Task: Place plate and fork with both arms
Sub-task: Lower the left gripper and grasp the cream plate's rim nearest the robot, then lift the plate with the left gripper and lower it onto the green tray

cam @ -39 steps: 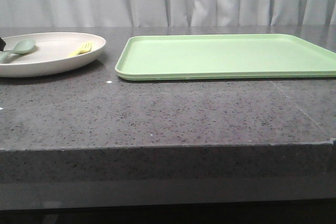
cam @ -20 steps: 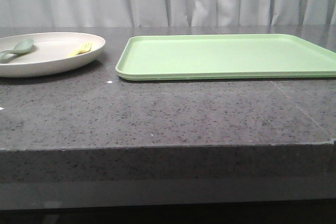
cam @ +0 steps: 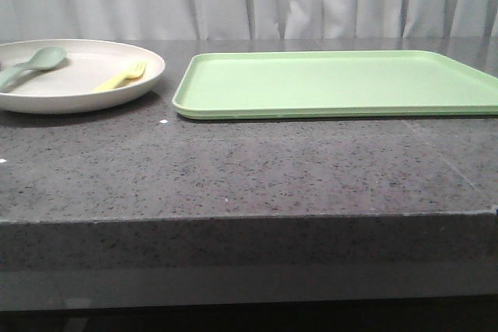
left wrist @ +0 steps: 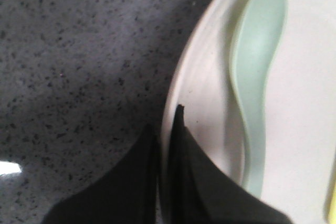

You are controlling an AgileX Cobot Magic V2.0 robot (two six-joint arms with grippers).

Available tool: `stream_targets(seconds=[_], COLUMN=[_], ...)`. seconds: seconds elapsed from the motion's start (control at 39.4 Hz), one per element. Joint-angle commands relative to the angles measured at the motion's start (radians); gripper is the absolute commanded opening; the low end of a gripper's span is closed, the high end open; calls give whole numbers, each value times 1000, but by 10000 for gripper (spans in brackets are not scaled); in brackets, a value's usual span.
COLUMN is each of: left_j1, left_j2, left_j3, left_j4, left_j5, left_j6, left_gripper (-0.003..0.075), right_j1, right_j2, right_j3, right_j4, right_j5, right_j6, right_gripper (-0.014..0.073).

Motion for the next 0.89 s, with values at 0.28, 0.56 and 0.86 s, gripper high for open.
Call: stream_targets(seconds=[0.28, 0.56, 0.86], left_j1=[-103, -236, -414], left_j2=[-50, -18, 46], left_j3=[-260, -316, -316], left_j4=[-95, -95, -91], left_j5=[57, 11, -126], left_j6=[-153, -293, -439], left_gripper=[-18, -18, -18], right_j1=[-4, -4, -4], right_j2=[7, 7, 7], right_j3=[-33, -33, -33], right_j4=[-3, -3, -3], right_j5=[-95, -130, -130], right_j6=[1, 1, 1], right_gripper=[582, 582, 582])
